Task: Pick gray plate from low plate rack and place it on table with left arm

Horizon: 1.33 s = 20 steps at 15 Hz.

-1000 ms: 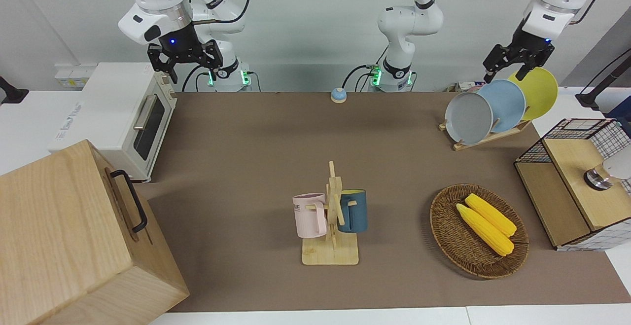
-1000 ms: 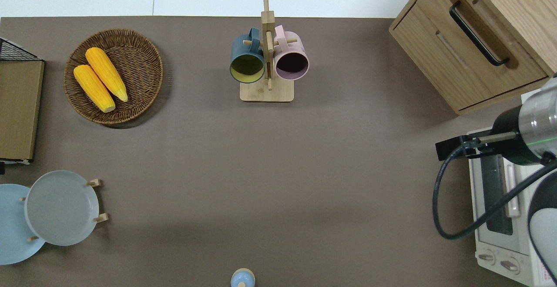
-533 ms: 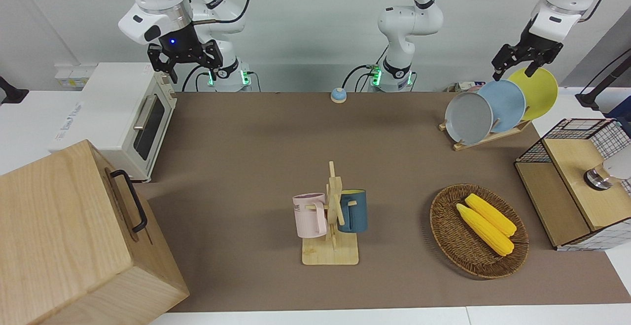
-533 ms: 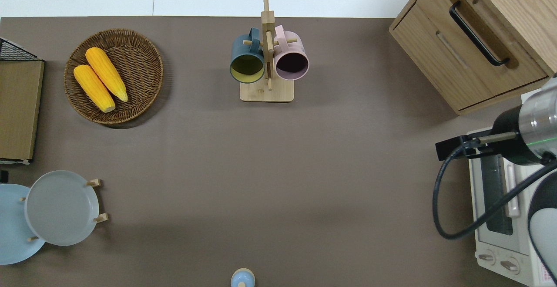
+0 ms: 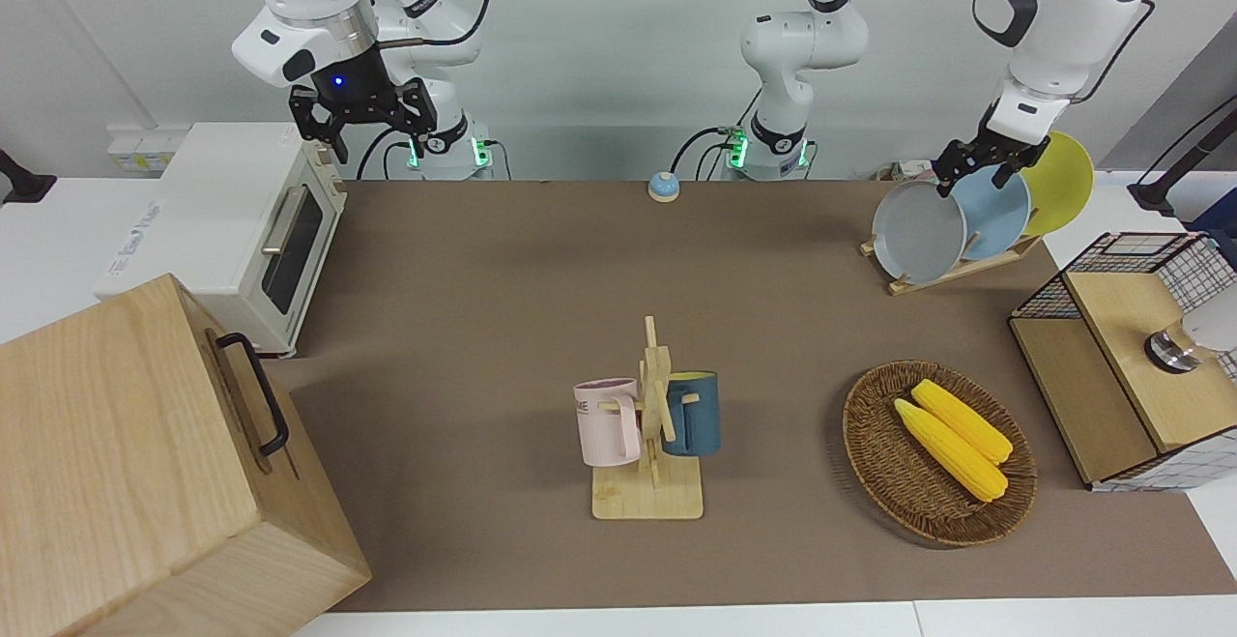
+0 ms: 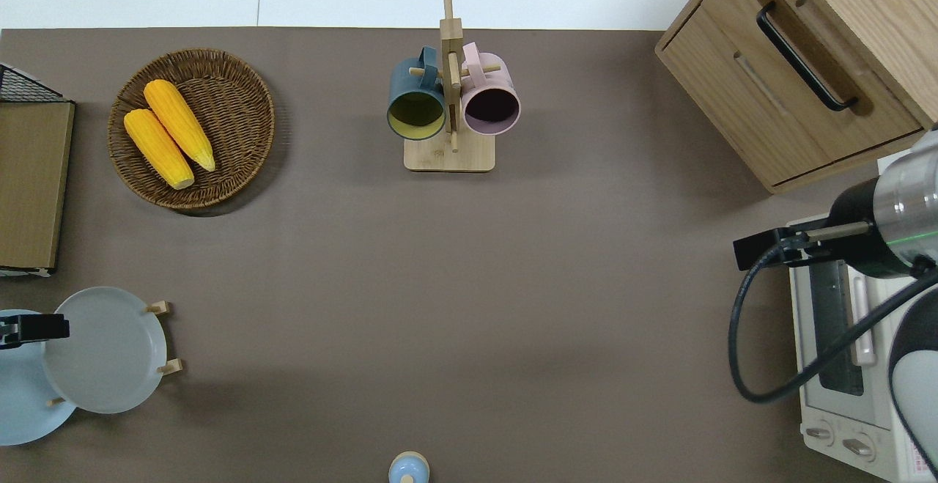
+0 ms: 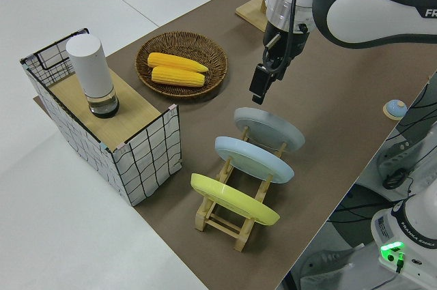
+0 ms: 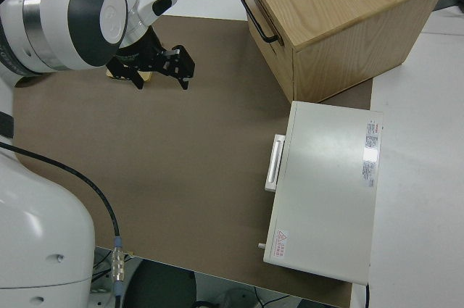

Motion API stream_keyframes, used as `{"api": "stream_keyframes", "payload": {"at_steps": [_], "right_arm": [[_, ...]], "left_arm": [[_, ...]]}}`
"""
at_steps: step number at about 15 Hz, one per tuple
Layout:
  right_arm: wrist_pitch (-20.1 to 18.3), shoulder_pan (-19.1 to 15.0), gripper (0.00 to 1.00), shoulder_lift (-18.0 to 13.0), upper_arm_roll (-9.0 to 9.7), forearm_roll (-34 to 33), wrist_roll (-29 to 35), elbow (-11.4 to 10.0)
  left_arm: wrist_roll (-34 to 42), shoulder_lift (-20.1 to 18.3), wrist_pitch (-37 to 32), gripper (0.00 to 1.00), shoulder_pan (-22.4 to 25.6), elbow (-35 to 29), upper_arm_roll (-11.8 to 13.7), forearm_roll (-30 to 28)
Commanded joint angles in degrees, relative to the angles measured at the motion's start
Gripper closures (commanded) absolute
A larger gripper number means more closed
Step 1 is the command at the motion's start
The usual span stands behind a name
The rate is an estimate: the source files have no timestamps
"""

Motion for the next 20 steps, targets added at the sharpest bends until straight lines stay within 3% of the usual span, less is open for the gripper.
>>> {"api": "stream_keyframes", "payload": {"at_steps": [1,9,18,19,20], "right_arm": [[-0.8,-0.6,0.011,-0.1,0.33,0.6,0.0,0.3],[-0.8,-0.6,0.013,-0.1,0.33,0.6,0.0,0.3],[-0.8,-0.6,0.011,-0.1,0.33,0.6,0.0,0.3],[-0.8,-0.6,0.013,-0.1,0.33,0.6,0.0,0.3],[-0.8,-0.6,0.011,-0.1,0.33,0.6,0.0,0.3]], "left_arm": [[0.5,-3.0,7.4,0.00,1.8,-7.9,-0.1,1.1],[0.5,-3.0,18.4,0.00,3.3,-16.5,-0.1,1.1],[0.5,-2.7,18.5,0.01,3.4,-17.2,-0.1,1.1],[0.5,-2.7,18.5,0.02,3.3,-17.2,-0.1,1.1],[0.5,-2.7,18.5,0.10,3.3,-17.2,-0.1,1.1]]}}
